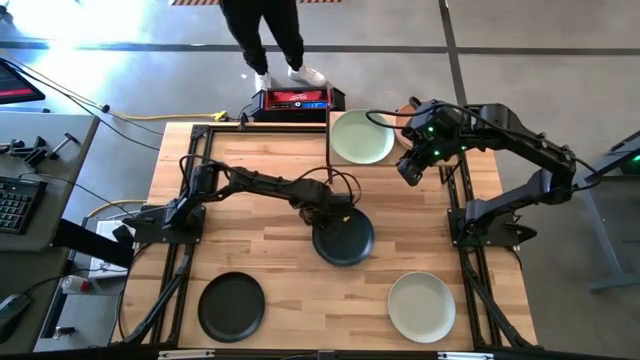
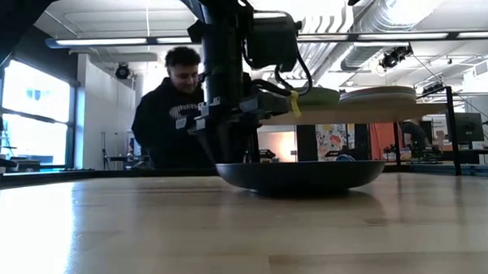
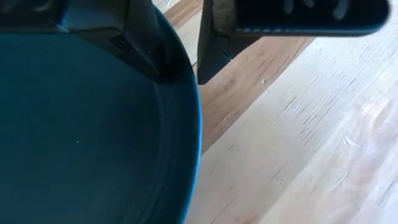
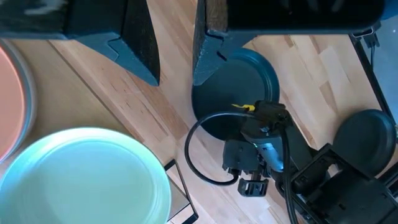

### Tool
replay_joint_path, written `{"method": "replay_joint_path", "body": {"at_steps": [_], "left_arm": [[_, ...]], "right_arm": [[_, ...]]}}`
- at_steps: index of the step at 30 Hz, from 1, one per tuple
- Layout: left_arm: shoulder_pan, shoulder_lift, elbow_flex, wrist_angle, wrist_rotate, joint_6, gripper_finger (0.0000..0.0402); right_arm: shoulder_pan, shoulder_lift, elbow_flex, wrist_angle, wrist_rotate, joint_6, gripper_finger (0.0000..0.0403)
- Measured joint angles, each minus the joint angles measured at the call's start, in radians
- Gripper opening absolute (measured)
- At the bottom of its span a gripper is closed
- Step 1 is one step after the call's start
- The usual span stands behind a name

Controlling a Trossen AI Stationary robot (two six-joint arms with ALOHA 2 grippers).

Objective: Place and stack plates onto a shelf
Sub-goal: Stack the black plate on the green plate on the shelf

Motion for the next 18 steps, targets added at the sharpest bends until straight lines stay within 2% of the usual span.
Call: {"method": "replay_joint_path", "body": {"at_steps": [9,18], "left_arm": [[0.0,-0.002,0.002,0.001,0.007,0.019,0.0008],[-0.009,-0.004,0.002,-0.009,0.061,0.05,0.0003]], "right_arm": [[0.0,0.0,0.0,0.0,0.0,-0.001,0.0076],[0.0,0.0,0.0,0.0,0.0,-0.011,0.0076]]}}
